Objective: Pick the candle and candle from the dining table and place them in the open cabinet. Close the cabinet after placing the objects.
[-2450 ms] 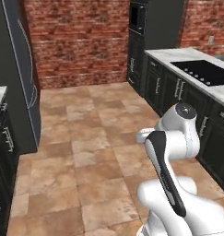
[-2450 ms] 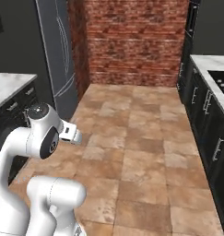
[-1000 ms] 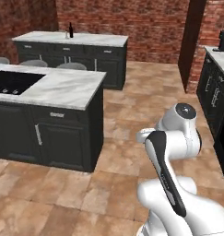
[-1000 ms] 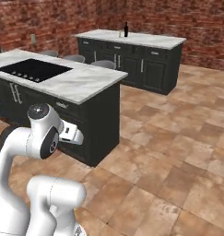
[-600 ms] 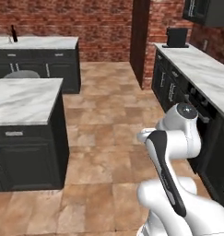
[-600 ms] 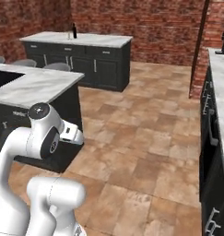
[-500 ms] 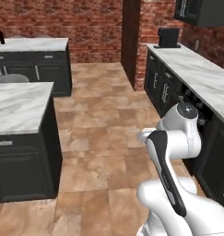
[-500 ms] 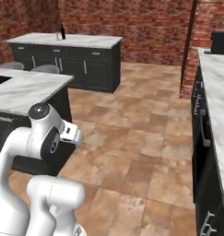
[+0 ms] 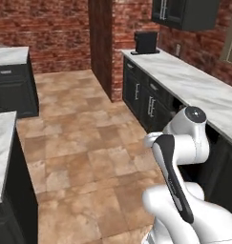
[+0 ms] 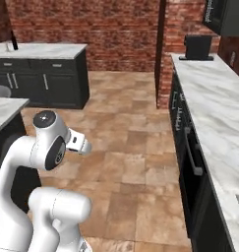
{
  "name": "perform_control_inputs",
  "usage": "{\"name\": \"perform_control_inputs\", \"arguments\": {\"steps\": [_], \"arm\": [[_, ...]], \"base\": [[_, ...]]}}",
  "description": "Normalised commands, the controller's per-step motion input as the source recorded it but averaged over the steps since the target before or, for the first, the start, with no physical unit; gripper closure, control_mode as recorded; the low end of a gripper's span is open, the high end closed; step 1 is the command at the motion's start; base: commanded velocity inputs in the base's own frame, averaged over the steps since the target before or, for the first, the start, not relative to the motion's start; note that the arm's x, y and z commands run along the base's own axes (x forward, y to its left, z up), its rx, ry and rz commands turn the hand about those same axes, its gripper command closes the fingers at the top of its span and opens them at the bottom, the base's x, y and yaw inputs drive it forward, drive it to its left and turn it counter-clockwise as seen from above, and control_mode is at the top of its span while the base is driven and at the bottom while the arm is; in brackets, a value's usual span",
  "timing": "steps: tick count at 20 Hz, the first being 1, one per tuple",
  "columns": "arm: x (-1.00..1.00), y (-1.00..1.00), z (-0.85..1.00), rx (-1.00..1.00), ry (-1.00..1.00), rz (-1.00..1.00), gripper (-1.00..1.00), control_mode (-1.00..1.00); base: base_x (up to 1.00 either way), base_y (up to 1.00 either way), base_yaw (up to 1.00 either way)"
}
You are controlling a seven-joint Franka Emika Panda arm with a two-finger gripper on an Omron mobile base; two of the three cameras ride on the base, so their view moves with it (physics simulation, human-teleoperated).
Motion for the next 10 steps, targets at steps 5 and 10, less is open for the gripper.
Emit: {"name": "perform_control_inputs", "arguments": {"steps": [5, 10], "arm": [[0.0, 0.0, 0.0, 0.0, 0.0, 0.0, -1.0, 1.0], [0.0, 0.0, 0.0, 0.0, 0.0, 0.0, -1.0, 1.0]], "base": [[1.0, 0.2, -0.29], [1.0, 0.36, -0.06]]}}
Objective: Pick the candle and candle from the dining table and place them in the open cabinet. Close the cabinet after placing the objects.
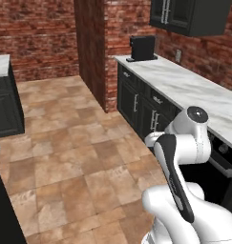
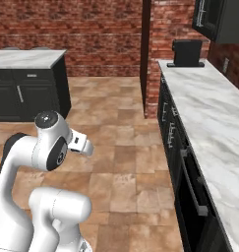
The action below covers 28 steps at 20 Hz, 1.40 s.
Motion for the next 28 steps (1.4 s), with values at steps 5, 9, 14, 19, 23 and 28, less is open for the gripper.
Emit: {"name": "perform_control_inputs", "arguments": {"steps": [5, 9, 14, 19, 23, 28], "arm": [[0.0, 0.0, 0.0, 0.0, 0.0, 0.0, -1.0, 1.0], [0.0, 0.0, 0.0, 0.0, 0.0, 0.0, -1.0, 1.0], [0.0, 0.0, 0.0, 0.0, 0.0, 0.0, -1.0, 1.0], [0.0, 0.0, 0.0, 0.0, 0.0, 0.0, -1.0, 1.0], [0.0, 0.0, 0.0, 0.0, 0.0, 0.0, -1.0, 1.0], [0.0, 0.0, 0.0, 0.0, 0.0, 0.0, -1.0, 1.0]], "base": [[1.0, 0.34, 0.07], [1.0, 0.32, -0.02], [1.0, 0.53, -0.08], [0.99, 0.72, -0.16], [0.95, 0.89, -0.11], [0.76, 0.98, -0.01]]}}
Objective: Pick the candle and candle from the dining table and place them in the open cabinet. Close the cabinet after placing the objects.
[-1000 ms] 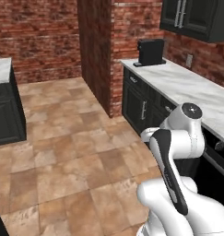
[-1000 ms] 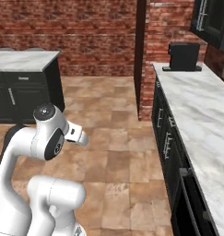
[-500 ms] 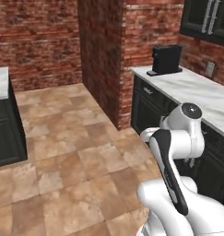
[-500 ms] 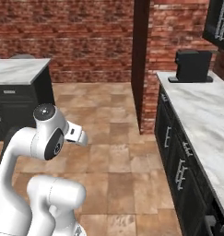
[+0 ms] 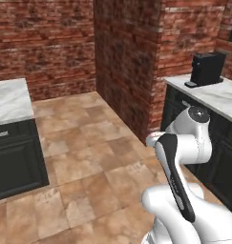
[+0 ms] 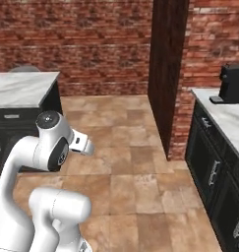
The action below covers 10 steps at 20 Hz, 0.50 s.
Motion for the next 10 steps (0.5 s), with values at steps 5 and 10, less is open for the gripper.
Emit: {"name": "perform_control_inputs", "arguments": {"steps": [5, 10], "arm": [[0.0, 0.0, 0.0, 0.0, 0.0, 0.0, -1.0, 1.0], [0.0, 0.0, 0.0, 0.0, 0.0, 0.0, -1.0, 1.0]], "base": [[0.44, 1.0, 0.04], [0.38, 0.91, 0.14]]}}
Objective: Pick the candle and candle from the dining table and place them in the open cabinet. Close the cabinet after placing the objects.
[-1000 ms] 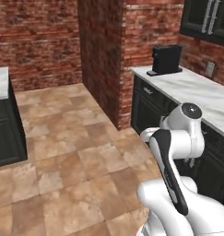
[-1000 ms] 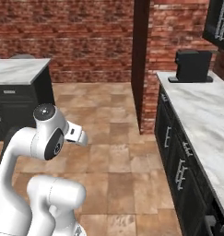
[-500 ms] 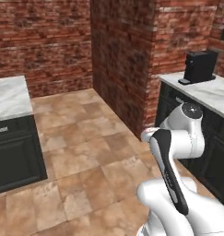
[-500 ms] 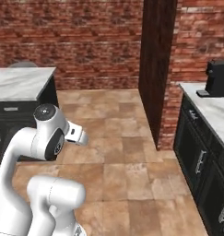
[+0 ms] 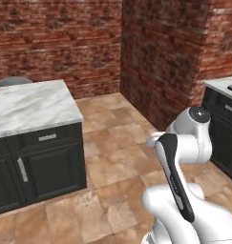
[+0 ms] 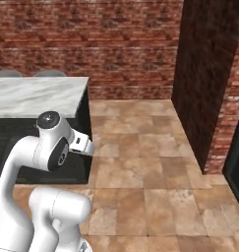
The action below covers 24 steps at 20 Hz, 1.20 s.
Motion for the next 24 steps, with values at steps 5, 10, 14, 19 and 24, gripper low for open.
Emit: {"name": "perform_control_inputs", "arguments": {"steps": [5, 10, 14, 19, 24], "arm": [[0.0, 0.0, 0.0, 0.0, 0.0, 0.0, -1.0, 1.0], [0.0, 0.0, 0.0, 0.0, 0.0, 0.0, -1.0, 1.0], [0.0, 0.0, 0.0, 0.0, 0.0, 0.0, -1.0, 1.0], [0.0, 0.0, 0.0, 0.0, 0.0, 0.0, -1.0, 1.0], [0.0, 0.0, 0.0, 0.0, 0.0, 0.0, -1.0, 1.0]], "base": [[0.49, 0.71, 0.1], [0.43, 0.72, 0.08], [0.29, 0.78, 0.1], [0.08, 0.77, 0.13], [0.09, 0.76, 0.1]]}}
